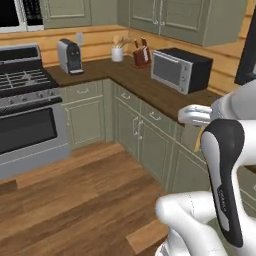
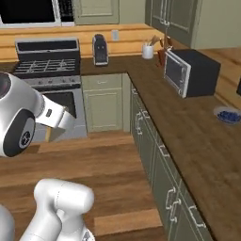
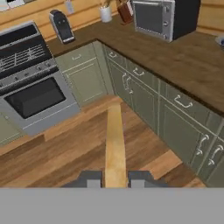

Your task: Start the toaster. Once the lever pops up, take the bread to the plate on the dining counter.

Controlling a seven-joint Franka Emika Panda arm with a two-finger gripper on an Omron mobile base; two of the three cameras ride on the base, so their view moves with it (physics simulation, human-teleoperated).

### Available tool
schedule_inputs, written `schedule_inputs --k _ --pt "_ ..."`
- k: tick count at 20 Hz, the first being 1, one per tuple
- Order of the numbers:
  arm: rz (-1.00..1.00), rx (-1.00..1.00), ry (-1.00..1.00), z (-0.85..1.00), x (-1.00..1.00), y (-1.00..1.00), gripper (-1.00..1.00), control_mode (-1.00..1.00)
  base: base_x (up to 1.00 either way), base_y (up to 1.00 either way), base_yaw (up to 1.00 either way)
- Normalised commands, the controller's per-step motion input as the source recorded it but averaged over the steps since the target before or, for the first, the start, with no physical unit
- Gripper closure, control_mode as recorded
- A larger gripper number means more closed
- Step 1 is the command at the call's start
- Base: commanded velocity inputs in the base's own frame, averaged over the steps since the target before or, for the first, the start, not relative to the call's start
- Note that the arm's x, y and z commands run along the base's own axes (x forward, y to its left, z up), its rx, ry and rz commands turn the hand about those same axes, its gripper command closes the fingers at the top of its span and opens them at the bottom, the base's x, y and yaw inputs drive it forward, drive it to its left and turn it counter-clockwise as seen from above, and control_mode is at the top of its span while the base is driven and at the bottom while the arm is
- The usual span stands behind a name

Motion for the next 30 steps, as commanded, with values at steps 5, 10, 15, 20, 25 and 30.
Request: schedule_inputs --k 5,10,15,20,25,30 --pt "0.00 0.00 0.00 0.00 0.00 0.00 1.00 1.00 0.99 0.41 0.54" --pt "0.00 0.00 0.00 0.00 0.00 0.00 1.00 1.00 0.88 0.52 0.56" --pt "0.00 0.00 0.00 0.00 0.00 0.00 1.00 1.00 0.36 0.81 0.67" --pt "0.00 0.00 0.00 0.00 0.00 0.00 1.00 1.00 0.30 0.82 0.69" --pt "0.00 0.00 0.00 0.00 0.00 0.00 1.00 1.00 0.54 0.55 0.69" --pt "0.00 0.00 0.00 0.00 0.00 0.00 1.00 1.00 0.99 0.01 0.70"
